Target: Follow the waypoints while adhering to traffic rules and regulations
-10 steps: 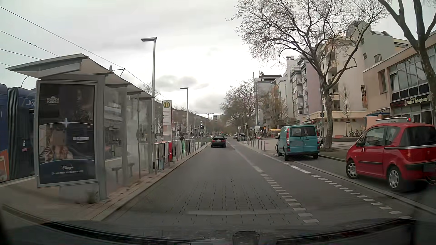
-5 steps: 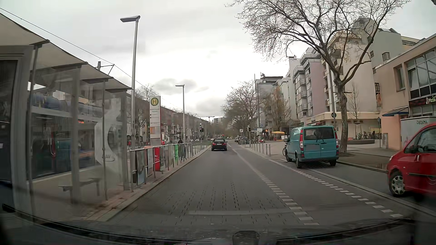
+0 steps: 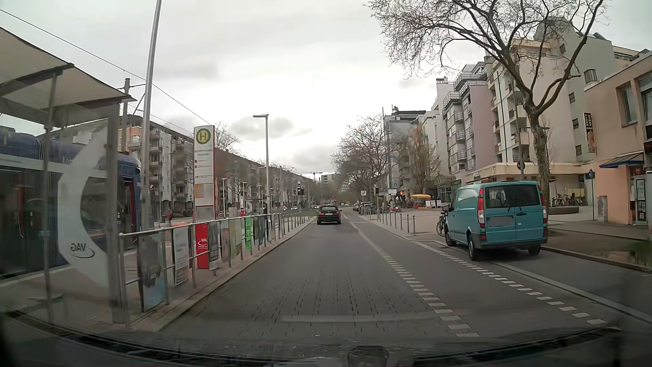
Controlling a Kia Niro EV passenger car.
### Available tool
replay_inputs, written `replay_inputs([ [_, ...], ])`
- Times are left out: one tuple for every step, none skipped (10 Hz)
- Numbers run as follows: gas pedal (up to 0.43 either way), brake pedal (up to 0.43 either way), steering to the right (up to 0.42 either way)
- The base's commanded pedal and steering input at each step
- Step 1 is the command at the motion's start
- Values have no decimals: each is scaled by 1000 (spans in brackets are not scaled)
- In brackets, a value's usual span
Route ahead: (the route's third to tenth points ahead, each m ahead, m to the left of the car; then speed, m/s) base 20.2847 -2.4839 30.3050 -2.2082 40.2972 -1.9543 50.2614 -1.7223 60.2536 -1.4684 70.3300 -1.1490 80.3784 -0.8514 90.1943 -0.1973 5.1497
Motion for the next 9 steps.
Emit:
replay_inputs([
  [67, 0, -6],
  [67, 0, -6],
  [67, 0, -6],
  [67, 0, -6],
  [67, 0, -6],
  [67, 0, -6],
  [67, 0, -6],
  [67, 0, -5],
  [67, 0, -5],
])
